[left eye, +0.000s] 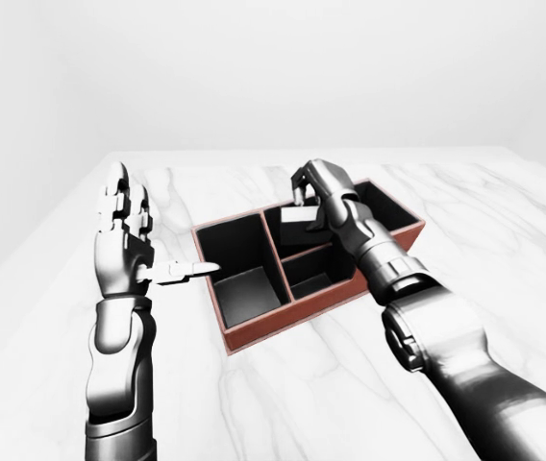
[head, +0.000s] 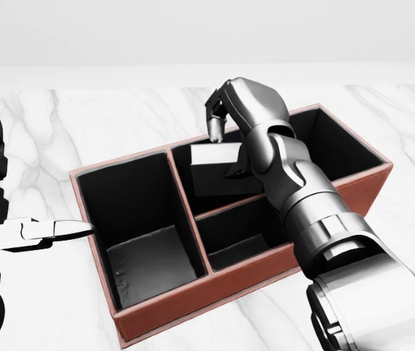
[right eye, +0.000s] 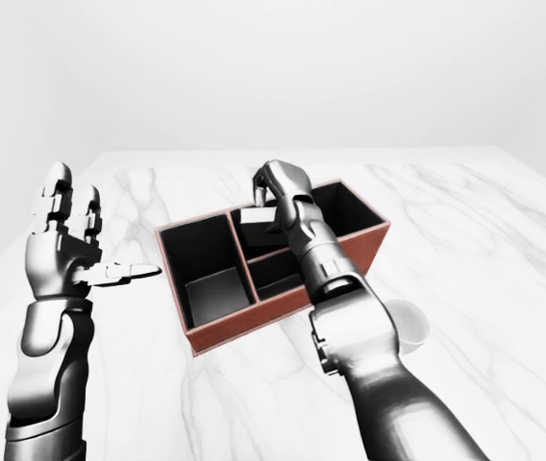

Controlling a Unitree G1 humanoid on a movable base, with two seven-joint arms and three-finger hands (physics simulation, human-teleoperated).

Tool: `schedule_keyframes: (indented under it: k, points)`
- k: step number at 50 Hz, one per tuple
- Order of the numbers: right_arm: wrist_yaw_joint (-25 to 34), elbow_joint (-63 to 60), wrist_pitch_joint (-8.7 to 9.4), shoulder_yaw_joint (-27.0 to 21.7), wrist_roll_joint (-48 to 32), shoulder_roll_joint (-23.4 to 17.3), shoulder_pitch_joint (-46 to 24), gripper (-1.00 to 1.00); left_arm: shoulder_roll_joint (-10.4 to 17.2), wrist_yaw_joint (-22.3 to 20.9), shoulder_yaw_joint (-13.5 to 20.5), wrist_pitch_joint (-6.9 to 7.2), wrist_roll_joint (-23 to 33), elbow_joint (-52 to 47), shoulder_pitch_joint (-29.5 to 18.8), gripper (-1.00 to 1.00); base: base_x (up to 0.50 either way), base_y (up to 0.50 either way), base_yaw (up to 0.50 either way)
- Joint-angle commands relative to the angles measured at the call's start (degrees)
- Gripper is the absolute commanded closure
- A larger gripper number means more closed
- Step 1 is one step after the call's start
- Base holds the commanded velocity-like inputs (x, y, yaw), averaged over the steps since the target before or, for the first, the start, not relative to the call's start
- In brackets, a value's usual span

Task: Pick up the book and place it in the front compartment of the caddy.

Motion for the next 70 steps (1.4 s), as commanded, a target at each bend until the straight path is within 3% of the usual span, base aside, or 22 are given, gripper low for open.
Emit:
schedule_keyframes:
  k: [1,70]
  points:
    - [-1.4,-0.76,0.0,-1.53,-1.52,0.31,-0.84,1.0,0.0,0.03,0.05,0.0,-0.09,0.23,-0.01,-1.0,0.0,0.0,0.0]
    - [-3.88,-1.04,0.0,-1.25,-2.15,1.31,-0.58,1.0,-0.06,0.06,-0.15,0.0,0.33,0.31,0.11,-1.0,0.0,0.0,0.0]
